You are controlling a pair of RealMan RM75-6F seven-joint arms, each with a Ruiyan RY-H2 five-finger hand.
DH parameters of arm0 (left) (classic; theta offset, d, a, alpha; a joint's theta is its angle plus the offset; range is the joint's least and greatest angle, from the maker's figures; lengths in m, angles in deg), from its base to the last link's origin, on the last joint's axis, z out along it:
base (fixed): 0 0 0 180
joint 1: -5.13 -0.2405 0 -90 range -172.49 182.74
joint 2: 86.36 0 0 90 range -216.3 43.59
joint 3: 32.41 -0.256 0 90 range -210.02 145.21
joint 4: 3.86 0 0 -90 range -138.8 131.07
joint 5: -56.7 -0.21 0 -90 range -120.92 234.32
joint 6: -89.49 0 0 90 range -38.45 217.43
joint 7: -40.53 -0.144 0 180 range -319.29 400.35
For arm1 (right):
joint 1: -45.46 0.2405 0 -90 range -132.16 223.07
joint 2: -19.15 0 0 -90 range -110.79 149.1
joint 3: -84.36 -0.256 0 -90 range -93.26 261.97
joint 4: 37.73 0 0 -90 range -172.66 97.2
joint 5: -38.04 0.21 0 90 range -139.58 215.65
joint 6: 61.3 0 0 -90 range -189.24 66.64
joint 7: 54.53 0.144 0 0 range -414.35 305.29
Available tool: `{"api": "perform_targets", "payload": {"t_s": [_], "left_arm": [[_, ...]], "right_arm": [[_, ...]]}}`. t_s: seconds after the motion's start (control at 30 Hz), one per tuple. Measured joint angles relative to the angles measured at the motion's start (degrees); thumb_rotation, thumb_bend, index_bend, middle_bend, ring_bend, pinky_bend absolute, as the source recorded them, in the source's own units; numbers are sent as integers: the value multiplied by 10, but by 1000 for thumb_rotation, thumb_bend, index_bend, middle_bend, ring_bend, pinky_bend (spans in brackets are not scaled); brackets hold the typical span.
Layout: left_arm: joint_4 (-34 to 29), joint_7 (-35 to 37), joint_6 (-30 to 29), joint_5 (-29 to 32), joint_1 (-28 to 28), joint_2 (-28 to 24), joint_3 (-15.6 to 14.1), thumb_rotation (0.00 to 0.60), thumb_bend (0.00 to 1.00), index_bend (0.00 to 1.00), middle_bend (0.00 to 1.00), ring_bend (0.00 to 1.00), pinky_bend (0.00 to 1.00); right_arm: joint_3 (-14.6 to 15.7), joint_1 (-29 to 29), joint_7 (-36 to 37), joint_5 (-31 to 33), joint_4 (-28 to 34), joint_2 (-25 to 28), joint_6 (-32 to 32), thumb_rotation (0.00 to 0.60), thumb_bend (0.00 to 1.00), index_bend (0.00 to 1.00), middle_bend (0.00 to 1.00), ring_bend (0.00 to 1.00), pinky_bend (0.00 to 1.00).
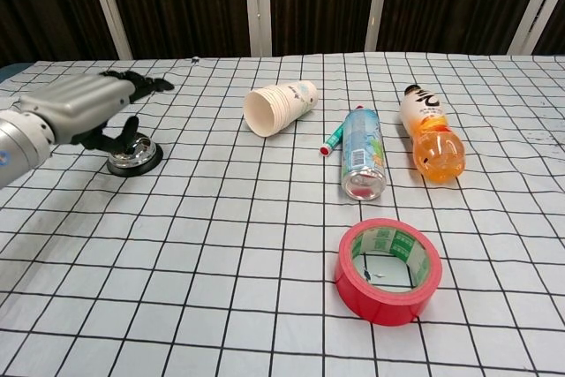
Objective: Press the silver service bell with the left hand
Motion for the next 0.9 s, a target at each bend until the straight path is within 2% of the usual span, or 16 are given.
{"api": "perform_targets", "payload": {"t_s": [0.2,0.23,0.33,0.43,0.63,0.77,0.9], "left_arm": [[-168,-34,-89,-22,-51,-102,-6,600,988,21,61,0,28],[-209,-41,-113,-28,-73,-136,-14,600,987,21,61,0,28],[-256,-43,-160,-43,-121,-194,-38,600,987,21,61,0,28],[-265,-20,-208,-65,-173,-232,-67,600,987,21,61,0,28],[-227,81,-246,-90,-225,-249,-99,600,987,21,60,0,27],[-193,144,-259,-93,-253,-255,-108,600,987,22,57,0,19],[-178,166,-284,-108,-271,-258,-108,600,987,22,55,0,18]], "right_arm": [[1,1,-8,-1,3,-1,1,600,390,96,5,19,95],[1,1,-8,-1,3,-1,2,600,389,97,5,19,95],[1,1,-11,0,4,-2,3,600,389,97,5,19,95],[1,2,-15,2,5,-3,5,600,389,97,5,19,95],[3,2,-25,0,8,-5,7,600,389,97,5,19,95],[2,3,-27,1,9,-6,7,600,389,97,5,20,95],[0,4,-26,3,9,-6,8,600,389,96,5,19,95]]}}
